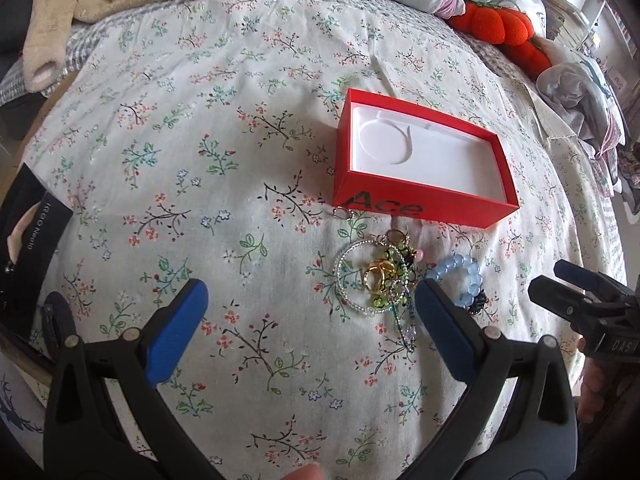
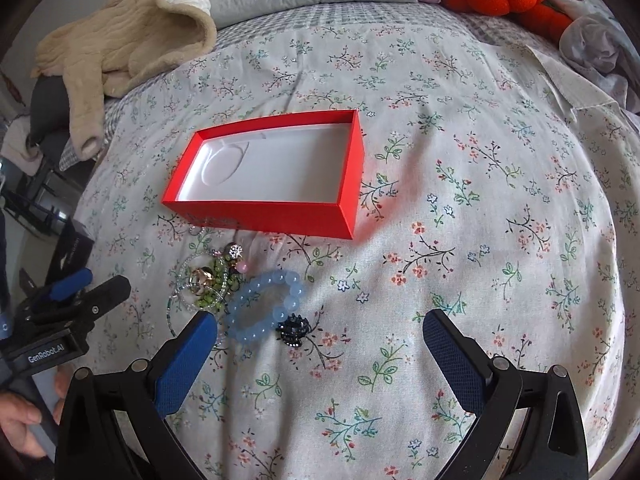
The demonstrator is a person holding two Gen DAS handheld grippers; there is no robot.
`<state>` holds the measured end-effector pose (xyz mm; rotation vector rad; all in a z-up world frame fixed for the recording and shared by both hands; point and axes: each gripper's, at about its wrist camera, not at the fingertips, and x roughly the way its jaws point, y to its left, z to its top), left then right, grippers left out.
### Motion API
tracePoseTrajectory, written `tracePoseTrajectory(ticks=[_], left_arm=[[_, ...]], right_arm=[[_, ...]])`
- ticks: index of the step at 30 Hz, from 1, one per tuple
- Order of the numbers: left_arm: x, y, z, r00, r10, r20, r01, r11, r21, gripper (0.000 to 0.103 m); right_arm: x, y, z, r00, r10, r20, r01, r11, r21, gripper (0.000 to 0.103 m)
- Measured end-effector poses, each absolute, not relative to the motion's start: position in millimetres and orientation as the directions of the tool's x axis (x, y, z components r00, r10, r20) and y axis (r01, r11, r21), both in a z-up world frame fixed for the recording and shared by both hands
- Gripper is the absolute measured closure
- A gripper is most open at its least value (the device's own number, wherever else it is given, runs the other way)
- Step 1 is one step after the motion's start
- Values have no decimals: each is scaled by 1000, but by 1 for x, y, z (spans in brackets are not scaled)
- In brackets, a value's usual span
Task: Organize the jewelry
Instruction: 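Close left tool on silver beaded bracelet while right tool closes on pale blue bead bracelet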
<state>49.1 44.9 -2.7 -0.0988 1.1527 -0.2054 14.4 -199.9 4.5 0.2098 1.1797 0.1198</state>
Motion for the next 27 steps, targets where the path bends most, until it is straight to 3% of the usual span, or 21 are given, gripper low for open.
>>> tracePoseTrajectory(ticks=[5, 8, 10, 13, 15, 19, 20, 27], left_arm=[[66, 47, -20, 330, -302, -894, 111, 953, -281, 11], [74, 47, -30, 299, -351, -887, 101, 936, -336, 33], [77, 46, -37, 274, -376, -885, 95, 927, -364, 49], [80, 41, -44, 257, -378, -889, 100, 926, -365, 60], [81, 38, -48, 248, -380, -891, 104, 925, -366, 65], [85, 37, -56, 217, -381, -898, 94, 924, -370, 66], [86, 38, -57, 217, -384, -898, 88, 923, -373, 67], [87, 34, -61, 232, -370, -899, 88, 929, -360, 89]], right_arm=[[35, -199, -5, 350, 264, -899, 10, 958, 285, 1], [43, -197, -19, 318, 287, -904, 11, 952, 306, 6], [49, -196, -31, 285, 307, -908, 16, 945, 325, 14], [57, -195, -47, 245, 319, -916, 26, 942, 335, 28], [61, -197, -56, 232, 334, -914, 38, 935, 352, 41], [64, -199, -62, 227, 353, -908, 45, 927, 372, 45], [64, -198, -60, 228, 357, -906, 38, 926, 375, 50], [59, -186, -60, 239, 336, -911, -18, 939, 342, 75]])
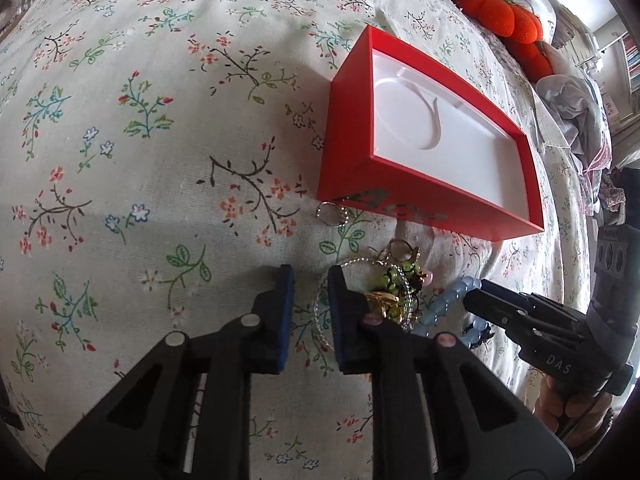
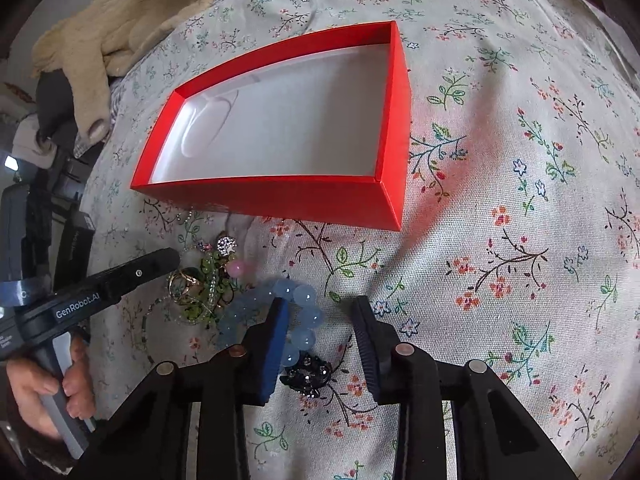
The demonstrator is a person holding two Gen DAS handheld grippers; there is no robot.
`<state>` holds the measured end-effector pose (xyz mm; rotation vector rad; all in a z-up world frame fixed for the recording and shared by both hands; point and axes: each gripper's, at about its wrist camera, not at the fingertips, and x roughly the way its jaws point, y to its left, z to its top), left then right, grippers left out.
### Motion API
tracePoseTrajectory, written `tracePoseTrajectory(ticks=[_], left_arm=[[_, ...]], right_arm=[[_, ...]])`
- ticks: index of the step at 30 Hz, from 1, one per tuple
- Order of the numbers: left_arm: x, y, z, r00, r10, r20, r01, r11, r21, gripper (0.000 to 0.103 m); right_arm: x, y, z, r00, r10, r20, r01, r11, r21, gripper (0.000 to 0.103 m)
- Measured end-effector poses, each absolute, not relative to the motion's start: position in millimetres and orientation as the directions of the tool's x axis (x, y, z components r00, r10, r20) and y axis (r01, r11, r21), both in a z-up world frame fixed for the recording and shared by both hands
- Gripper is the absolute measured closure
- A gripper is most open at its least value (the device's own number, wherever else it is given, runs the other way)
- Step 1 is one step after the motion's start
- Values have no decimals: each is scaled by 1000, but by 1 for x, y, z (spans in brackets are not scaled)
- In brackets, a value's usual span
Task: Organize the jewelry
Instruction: 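Close left tool on silver beaded bracelet while right tool closes on pale blue bead bracelet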
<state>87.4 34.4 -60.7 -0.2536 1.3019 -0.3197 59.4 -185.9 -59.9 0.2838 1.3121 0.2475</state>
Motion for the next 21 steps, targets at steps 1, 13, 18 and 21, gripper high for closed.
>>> tracePoseTrajectory(ticks=[1, 13, 18, 21], left_arm=[[86, 33, -61, 234, -371, -899, 91, 929, -360, 94], [65, 22, -27, 332, -387, -860, 149, 922, -358, 103], [56, 23, -9, 376, -399, -836, 181, 917, -356, 103], [56, 25, -9, 367, -402, -839, 190, 915, -356, 103]], right_arm=[[59, -185, -60, 240, 333, -912, -22, 941, 337, 80], [47, -184, -36, 296, 337, -894, -31, 939, 343, 91], [42, -189, -21, 335, 354, -873, -29, 930, 366, 91], [40, -189, -16, 349, 359, -866, -27, 927, 373, 91]])
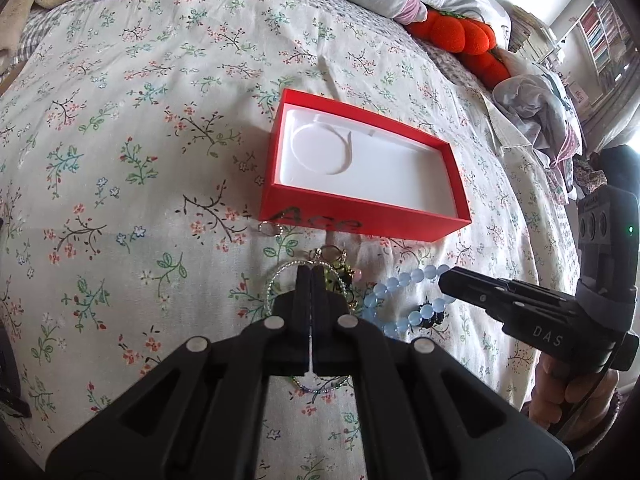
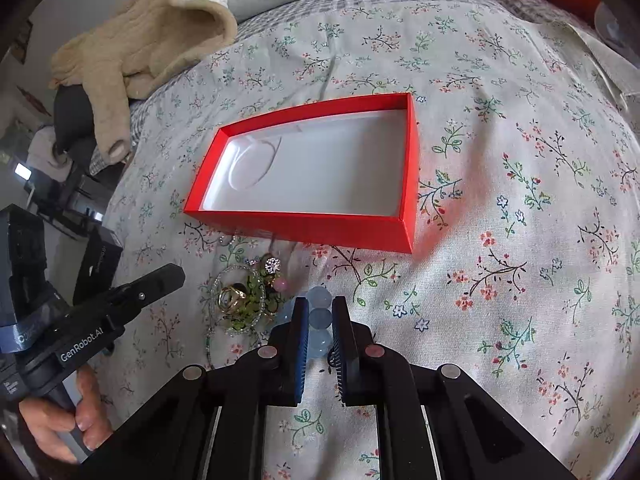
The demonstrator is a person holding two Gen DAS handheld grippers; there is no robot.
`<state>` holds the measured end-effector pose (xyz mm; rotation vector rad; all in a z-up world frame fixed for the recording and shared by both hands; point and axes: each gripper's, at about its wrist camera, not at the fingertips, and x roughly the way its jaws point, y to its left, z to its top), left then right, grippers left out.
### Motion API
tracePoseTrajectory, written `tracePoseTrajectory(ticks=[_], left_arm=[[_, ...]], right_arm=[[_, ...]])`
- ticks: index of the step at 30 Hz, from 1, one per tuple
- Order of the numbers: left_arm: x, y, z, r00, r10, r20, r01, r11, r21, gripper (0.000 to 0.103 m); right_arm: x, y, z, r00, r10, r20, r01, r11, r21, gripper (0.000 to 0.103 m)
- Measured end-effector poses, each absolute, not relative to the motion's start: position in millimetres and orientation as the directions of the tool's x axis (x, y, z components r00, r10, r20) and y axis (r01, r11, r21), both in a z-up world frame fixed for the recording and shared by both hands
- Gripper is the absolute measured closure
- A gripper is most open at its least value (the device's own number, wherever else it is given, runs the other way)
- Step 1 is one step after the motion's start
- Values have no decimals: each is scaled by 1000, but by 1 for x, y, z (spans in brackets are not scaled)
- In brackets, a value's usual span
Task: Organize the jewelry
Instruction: 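Close left tool on silver beaded bracelet while right tool closes on pale blue bead bracelet, then carry both bracelets into the red Ace box and open both tools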
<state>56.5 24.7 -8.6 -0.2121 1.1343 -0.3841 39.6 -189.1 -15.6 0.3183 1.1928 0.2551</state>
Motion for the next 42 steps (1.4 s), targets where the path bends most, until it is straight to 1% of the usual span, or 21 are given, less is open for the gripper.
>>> tracePoseTrajectory(ticks=[5, 6, 7, 9, 10, 12, 15, 17, 19, 25, 34, 42], left_arm=[[63, 29, -31, 329, -358, -874, 136, 934, -331, 101], [64, 26, -34, 318, -357, -878, 134, 934, -331, 98], [65, 25, -38, 312, -349, -884, 128, 937, -326, 92], [67, 21, -43, 301, -334, -893, 125, 942, -310, 86], [69, 20, -46, 295, -328, -897, 123, 945, -304, 85], [72, 15, -52, 282, -318, -905, 124, 948, -294, 85], [73, 9, -61, 280, -270, -921, 132, 961, -242, 86], [72, 5, -59, 295, -241, -925, 138, 968, -208, 96], [73, 7, -57, 297, -255, -920, 132, 965, -225, 98], [66, 14, -34, 350, -305, -886, 149, 952, -269, 98], [51, 5, 18, 445, -411, -796, 246, 910, -333, 99], [65, -7, 41, 507, -480, -716, 287, 877, -385, 98]], right_arm=[[34, -197, -11, 360, 368, -857, -16, 921, 389, 91], [34, -197, -11, 359, 368, -858, -14, 921, 389, 91], [34, -195, -12, 356, 366, -860, -12, 922, 387, 91], [35, -194, -14, 351, 363, -863, -9, 923, 384, 91], [36, -192, -16, 348, 362, -865, -7, 923, 384, 91], [37, -193, -18, 346, 361, -866, -5, 924, 382, 91], [38, -193, -19, 341, 359, -869, -4, 925, 381, 91], [38, -193, -20, 339, 357, -870, -3, 926, 378, 91], [39, -193, -19, 339, 355, -871, -5, 927, 376, 91], [36, -192, -9, 362, 363, -859, -29, 925, 379, 91], [26, -190, 22, 422, 406, -811, -81, 907, 413, 91], [33, -194, 52, 503, 421, -755, -92, 894, 438, 91]])
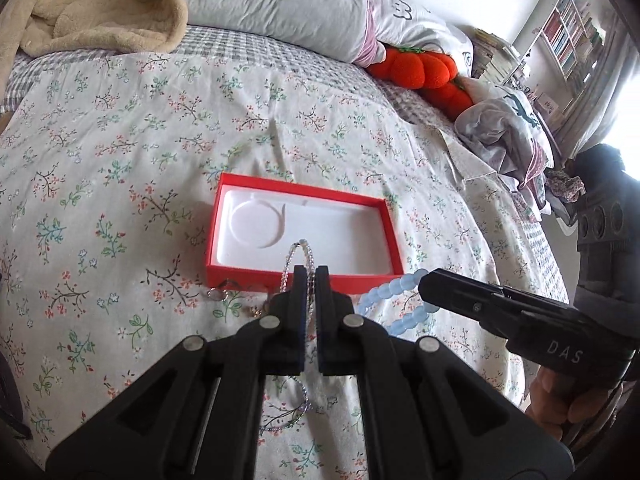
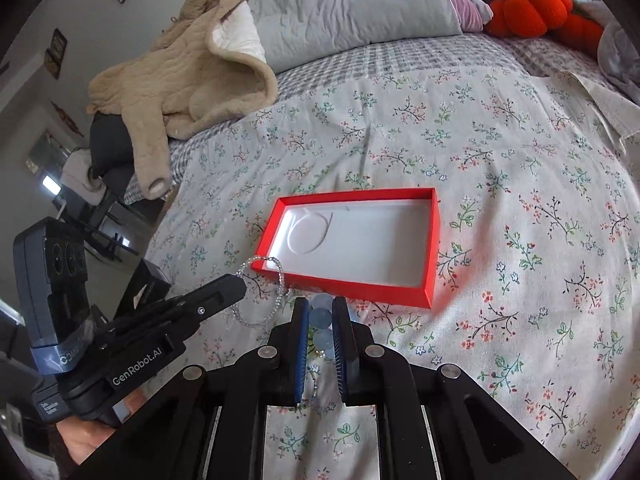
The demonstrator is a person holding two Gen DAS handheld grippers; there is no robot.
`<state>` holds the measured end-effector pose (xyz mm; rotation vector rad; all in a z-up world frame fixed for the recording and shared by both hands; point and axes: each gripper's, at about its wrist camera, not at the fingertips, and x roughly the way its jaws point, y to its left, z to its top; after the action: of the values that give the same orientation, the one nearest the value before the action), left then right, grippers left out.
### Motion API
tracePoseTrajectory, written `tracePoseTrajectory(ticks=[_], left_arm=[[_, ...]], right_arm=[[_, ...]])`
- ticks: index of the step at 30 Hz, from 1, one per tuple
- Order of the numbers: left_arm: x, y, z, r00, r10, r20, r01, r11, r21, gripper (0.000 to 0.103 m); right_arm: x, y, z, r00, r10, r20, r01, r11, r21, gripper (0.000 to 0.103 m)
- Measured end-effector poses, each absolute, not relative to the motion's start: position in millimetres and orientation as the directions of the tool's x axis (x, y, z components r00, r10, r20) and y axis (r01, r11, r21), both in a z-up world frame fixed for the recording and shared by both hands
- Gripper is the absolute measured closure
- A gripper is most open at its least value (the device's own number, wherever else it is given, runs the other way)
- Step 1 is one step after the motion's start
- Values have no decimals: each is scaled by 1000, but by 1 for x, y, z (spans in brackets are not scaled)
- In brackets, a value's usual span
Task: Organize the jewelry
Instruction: 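Carry both bracelets into the red Ace box and open both tools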
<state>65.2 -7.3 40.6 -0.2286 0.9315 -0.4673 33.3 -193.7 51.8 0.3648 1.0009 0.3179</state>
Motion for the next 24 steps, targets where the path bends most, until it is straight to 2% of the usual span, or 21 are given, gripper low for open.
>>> tracePoseTrajectory(ticks=[6, 12, 16, 24], left_arm=[[84, -20, 42, 533, -544, -648, 316, 838, -444, 98], [111, -24, 20, 501, -611, -613, 293, 786, -545, 98], [121, -20, 5, 503, -583, -638, 243, 804, -543, 99], [127, -7, -11, 533, -420, -734, 171, 903, -393, 99]], right_arm=[[45, -200, 69, 568, 401, -719, -69, 894, 444, 91], [60, -207, 71, 600, 354, -717, -33, 907, 420, 91], [70, -207, 66, 606, 343, -718, -17, 908, 419, 91], [84, -189, 58, 596, 361, -717, -46, 907, 419, 91]])
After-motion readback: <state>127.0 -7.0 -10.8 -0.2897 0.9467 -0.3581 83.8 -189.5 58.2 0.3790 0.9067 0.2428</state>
